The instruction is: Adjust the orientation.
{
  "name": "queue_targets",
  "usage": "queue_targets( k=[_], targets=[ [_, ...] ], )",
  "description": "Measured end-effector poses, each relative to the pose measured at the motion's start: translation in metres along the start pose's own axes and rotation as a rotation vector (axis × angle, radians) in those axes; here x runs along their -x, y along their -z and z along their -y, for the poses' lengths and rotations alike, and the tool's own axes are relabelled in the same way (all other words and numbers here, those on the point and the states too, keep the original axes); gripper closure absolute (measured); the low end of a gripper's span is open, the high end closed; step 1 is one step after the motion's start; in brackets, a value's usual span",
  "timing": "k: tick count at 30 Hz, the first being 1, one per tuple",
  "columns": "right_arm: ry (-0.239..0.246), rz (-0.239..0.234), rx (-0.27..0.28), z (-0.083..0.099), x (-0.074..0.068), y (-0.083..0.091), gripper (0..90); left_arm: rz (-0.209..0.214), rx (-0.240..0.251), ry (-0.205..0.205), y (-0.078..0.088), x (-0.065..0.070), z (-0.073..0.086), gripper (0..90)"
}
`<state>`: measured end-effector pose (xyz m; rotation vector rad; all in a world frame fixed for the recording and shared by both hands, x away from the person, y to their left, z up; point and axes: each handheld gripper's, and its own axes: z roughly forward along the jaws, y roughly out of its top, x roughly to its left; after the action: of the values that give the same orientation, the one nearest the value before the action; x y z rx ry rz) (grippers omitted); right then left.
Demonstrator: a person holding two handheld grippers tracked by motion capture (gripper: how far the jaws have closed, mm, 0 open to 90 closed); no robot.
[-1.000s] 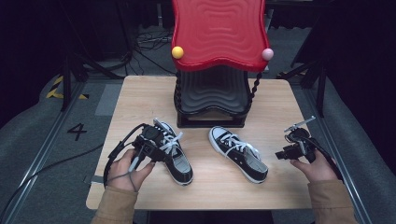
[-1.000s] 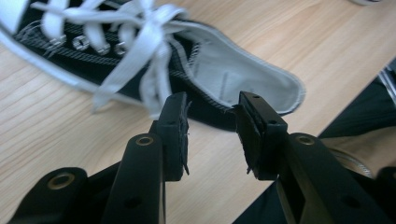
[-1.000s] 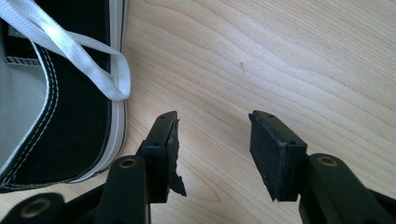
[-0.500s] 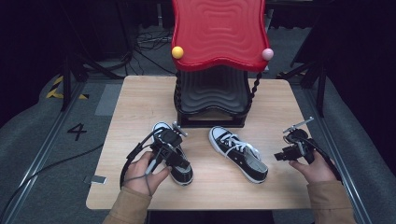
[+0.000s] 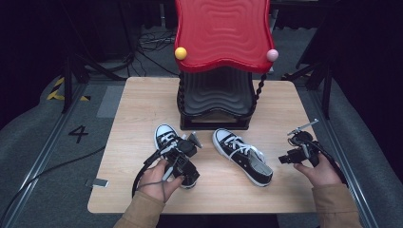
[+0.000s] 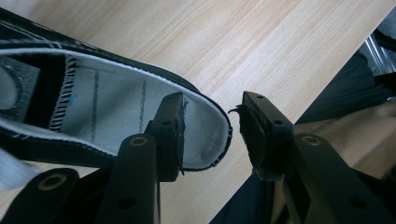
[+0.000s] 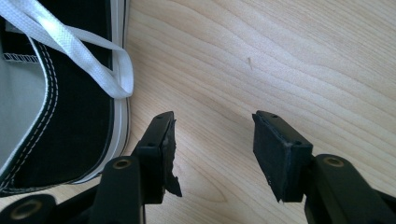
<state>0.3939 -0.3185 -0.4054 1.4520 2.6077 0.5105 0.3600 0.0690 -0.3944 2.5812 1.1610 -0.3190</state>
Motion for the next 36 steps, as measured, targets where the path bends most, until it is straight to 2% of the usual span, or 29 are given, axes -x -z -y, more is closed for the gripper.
queue_targets(
  k=[2, 5, 8, 12, 14, 19, 24, 29, 31, 32, 33, 34, 35, 36],
  targets=[
    [-0.003, -0.001, -0.004, 0.0, 0.0, -0.001, 48.6, 0.006, -0.029, 0.01, -0.007, -0.001, -0.002, 64.7],
    [-0.001, -0.002, -0.007, -0.001, -0.001, -0.001, 48.3, -0.007, -0.043, 0.01, -0.011, -0.001, -0.002, 72.0],
    [-0.002, -0.003, -0.007, -0.001, 0.0, -0.001, 48.1, -0.011, -0.039, 0.008, -0.01, 0.0, -0.002, 73.6],
    [-0.005, -0.004, -0.004, -0.001, 0.0, -0.001, 47.8, -0.049, -0.056, -0.007, -0.004, 0.004, 0.001, 77.9],
    [0.002, -0.004, -0.002, -0.003, -0.001, -0.001, 47.7, -0.058, -0.055, -0.003, 0.001, 0.004, 0.006, 79.5],
    [0.015, -0.012, 0.005, -0.011, -0.002, -0.001, 47.5, -0.042, -0.034, 0.019, 0.013, -0.004, 0.023, 79.4],
    [0.024, -0.015, 0.022, -0.02, -0.004, 0.0, 47.5, -0.069, -0.043, 0.042, 0.02, -0.007, 0.036, 77.4],
    [0.045, -0.024, 0.015, -0.029, -0.008, -0.005, 47.3, -0.101, -0.029, 0.113, 0.033, -0.018, 0.055, 78.8],
    [0.045, -0.026, 0.015, -0.031, -0.009, -0.005, 47.3, -0.107, -0.029, 0.121, 0.036, -0.02, 0.058, 80.8],
    [0.044, -0.027, 0.014, -0.032, -0.009, -0.006, 47.2, -0.11, -0.02, 0.15, 0.04, -0.025, 0.064, 83.2],
    [0.044, -0.027, 0.014, -0.032, -0.009, -0.006, 47.2, -0.11, -0.02, 0.15, 0.04, -0.025, 0.064, 83.1],
    [0.048, -0.028, 0.015, -0.033, -0.008, -0.006, 47.2, -0.114, -0.021, 0.186, 0.043, -0.031, 0.069, 84.7],
    [0.045, -0.03, 0.014, -0.033, -0.009, -0.006, 47.1, -0.114, -0.021, 0.186, 0.043, -0.031, 0.069, 85.8],
    [0.046, -0.031, 0.013, -0.034, -0.009, -0.007, 47.0, -0.127, -0.031, 0.207, 0.044, -0.036, 0.073, 86.0]
  ],
)
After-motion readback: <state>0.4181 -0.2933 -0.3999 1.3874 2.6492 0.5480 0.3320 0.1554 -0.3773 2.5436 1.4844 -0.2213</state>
